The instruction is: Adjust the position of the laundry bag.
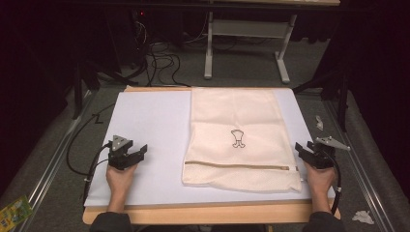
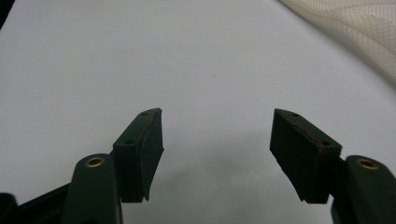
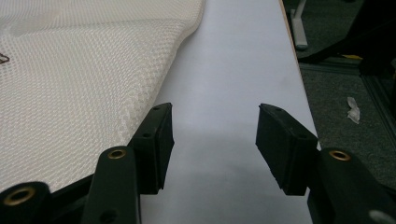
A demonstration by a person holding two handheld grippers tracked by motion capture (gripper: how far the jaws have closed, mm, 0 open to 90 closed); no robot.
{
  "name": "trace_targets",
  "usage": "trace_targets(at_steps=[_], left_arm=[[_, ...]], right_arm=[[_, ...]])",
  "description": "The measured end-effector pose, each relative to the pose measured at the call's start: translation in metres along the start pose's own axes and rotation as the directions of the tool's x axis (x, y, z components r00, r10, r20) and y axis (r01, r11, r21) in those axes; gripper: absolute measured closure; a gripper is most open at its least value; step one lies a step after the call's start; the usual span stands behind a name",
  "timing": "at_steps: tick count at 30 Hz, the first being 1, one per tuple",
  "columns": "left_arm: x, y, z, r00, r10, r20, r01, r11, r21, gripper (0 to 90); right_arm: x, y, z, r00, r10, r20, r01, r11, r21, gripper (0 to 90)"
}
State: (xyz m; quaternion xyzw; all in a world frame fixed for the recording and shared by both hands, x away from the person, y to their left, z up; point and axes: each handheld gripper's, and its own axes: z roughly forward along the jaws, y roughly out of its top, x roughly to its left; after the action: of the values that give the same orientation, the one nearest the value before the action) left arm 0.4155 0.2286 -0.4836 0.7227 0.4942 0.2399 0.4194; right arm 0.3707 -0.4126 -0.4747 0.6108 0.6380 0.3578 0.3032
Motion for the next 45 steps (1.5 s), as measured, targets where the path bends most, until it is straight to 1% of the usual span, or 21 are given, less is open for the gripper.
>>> trace_targets(at_steps=[5,7,9,13,14,15,16,17,19,20,23,24,25,28,29,32,33,35,37,43,45], left_arm=[[-0.002,0.001,0.001,0.9997,0.021,0.012,-0.021,0.9997,0.014,35.9],[-0.002,0.001,0.001,0.9998,0.019,0.011,-0.019,0.9998,0.007,36.2],[-0.002,0.001,0.000,0.9997,0.022,0.007,-0.022,0.9998,0.000,36.8],[-0.002,0.005,-0.003,0.9997,0.019,0.014,-0.018,0.9996,-0.020,37.1],[-0.003,0.006,-0.004,0.9996,0.020,0.018,-0.019,0.9996,-0.020,37.1],[-0.005,0.008,-0.004,0.9995,0.019,0.024,-0.019,0.9996,-0.021,36.9],[-0.006,0.010,-0.005,0.9992,0.019,0.034,-0.019,0.9997,-0.016,36.6],[-0.007,0.012,-0.005,0.9988,0.019,0.045,-0.019,0.9998,-0.010,35.5],[-0.010,0.014,-0.005,0.9984,0.024,0.051,-0.023,0.9997,-0.009,35.5],[-0.013,0.016,-0.005,0.9974,0.022,0.069,-0.022,0.9997,-0.003,35.5],[-0.018,0.018,-0.003,0.9964,0.028,0.080,-0.028,0.9996,0.007,35.4],[-0.022,0.019,-0.002,0.9948,0.038,0.095,-0.040,0.9991,0.017,35.2],[-0.022,0.019,-0.002,0.9948,0.038,0.095,-0.040,0.9991,0.017,34.8],[-0.026,0.021,0.001,0.9924,0.034,0.119,-0.037,0.9991,0.022,34.9],[-0.028,0.022,0.003,0.9911,0.039,0.127,-0.043,0.9984,0.035,35.0],[-0.031,0.023,0.004,0.9902,0.042,0.133,-0.048,0.9979,0.043,34.9],[-0.033,0.024,0.005,0.9892,0.039,0.141,-0.046,0.9980,0.044,34.5],[-0.036,0.026,0.005,0.9877,0.048,0.149,-0.056,0.9972,0.050,34.5],[-0.041,0.028,0.007,0.9859,0.046,0.161,-0.055,0.9973,0.049,34.5],[-0.055,0.036,0.014,0.9763,0.064,0.207,-0.078,0.9951,0.061,33.8],[-0.060,0.039,0.015,0.9773,0.066,0.202,-0.078,0.9953,0.057,33.0]], right_arm=[[0.000,0.001,0.002,0.9999,-0.014,-0.010,0.014,1.000,0.020,46.3],[-0.001,0.002,0.003,0.9999,-0.005,-0.015,0.005,1.000,0.031,46.3],[-0.003,0.003,0.003,0.9995,0.020,-0.025,-0.018,0.999,0.042,46.7],[-0.004,0.003,0.003,0.9997,0.017,-0.020,-0.016,0.999,0.041,46.9],[-0.005,0.003,0.003,0.9997,0.014,-0.021,-0.014,0.999,0.037,46.9],[-0.006,0.004,0.003,0.9991,0.032,-0.027,-0.031,0.999,0.042,46.8],[-0.008,0.004,0.004,0.9988,0.037,-0.032,-0.036,0.998,0.052,47.1],[-0.009,0.004,0.003,0.9993,0.031,-0.018,-0.030,0.998,0.053,49.9],[-0.009,0.005,0.003,0.9995,0.028,-0.017,-0.027,0.998,0.053,50.3],[-0.008,0.005,0.001,0.9995,0.028,-0.018,-0.027,0.998,0.055,50.5],[-0.009,0.006,-0.001,0.9988,0.032,-0.038,-0.030,0.998,0.053,50.4],[-0.009,0.007,-0.002,0.9983,0.038,-0.045,-0.035,0.998,0.057,50.4],[-0.009,0.008,-0.003,0.9977,0.043,-0.053,-0.040,0.998,0.058,50.3],[-0.008,0.011,-0.006,0.9971,0.036,-0.067,-0.032,0.998,0.060,50.3],[-0.007,0.012,-0.007,0.9962,0.042,-0.077,-0.037,0.997,0.061,50.3],[-0.006,0.014,-0.008,0.9955,0.034,-0.089,-0.028,0.997,0.068,50.3],[-0.004,0.015,-0.008,0.9944,0.027,-0.102,-0.019,0.997,0.080,50.3],[-0.002,0.017,-0.007,0.9937,0.023,-0.110,-0.014,0.996,0.088,50.3],[-0.002,0.017,-0.008,0.9934,0.023,-0.112,-0.013,0.996,0.092,50.3],[0.002,0.019,-0.009,0.9915,0.018,-0.129,-0.004,0.994,0.106,49.7],[0.004,0.021,-0.010,0.9904,0.007,-0.138,0.009,0.994,0.112,49.2]])
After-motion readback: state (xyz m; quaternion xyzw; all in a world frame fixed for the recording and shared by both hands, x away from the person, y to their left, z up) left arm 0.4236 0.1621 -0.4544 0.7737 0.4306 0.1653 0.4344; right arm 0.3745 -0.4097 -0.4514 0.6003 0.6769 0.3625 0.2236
